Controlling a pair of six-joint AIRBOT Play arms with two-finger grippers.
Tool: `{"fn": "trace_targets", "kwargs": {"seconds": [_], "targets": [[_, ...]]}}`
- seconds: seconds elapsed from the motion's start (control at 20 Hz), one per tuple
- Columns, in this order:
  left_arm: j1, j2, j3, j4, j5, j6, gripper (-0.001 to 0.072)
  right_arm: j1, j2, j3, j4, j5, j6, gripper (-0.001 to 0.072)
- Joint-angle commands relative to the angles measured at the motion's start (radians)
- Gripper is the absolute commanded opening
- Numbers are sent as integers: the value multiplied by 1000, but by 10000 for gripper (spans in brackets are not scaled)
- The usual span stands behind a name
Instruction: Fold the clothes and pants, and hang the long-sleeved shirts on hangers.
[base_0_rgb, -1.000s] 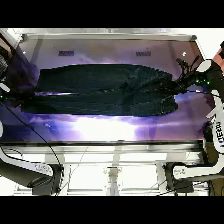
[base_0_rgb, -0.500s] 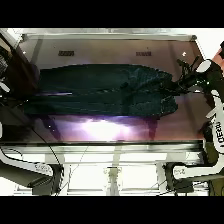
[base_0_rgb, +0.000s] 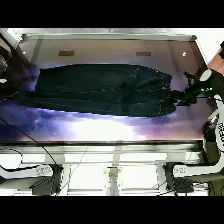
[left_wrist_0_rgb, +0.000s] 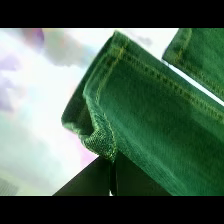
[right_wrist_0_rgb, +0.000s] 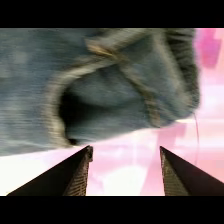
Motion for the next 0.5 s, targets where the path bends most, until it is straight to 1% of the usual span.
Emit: {"fn": "trace_targets", "kwargs": {"seconds": [0.0, 0.15, 0.25, 0.35, 0.45], "targets": [[4, 34, 0, -5, -121, 18, 28, -67, 0, -82, 14, -64, -102, 480], [4, 39, 0, -5, -185, 18, 27, -73, 0, -90, 12, -187, -182, 479], [4, 45, 0, -19, -203, 18, 28, -73, -3, -89, 24, -271, -241, 479], [3, 53, 0, -44, -211, 18, 28, -73, -21, -89, 76, -320, -306, 478], [0, 56, 0, -76, -219, 18, 28, -73, -51, -79, 146, -327, -376, 477]]}}
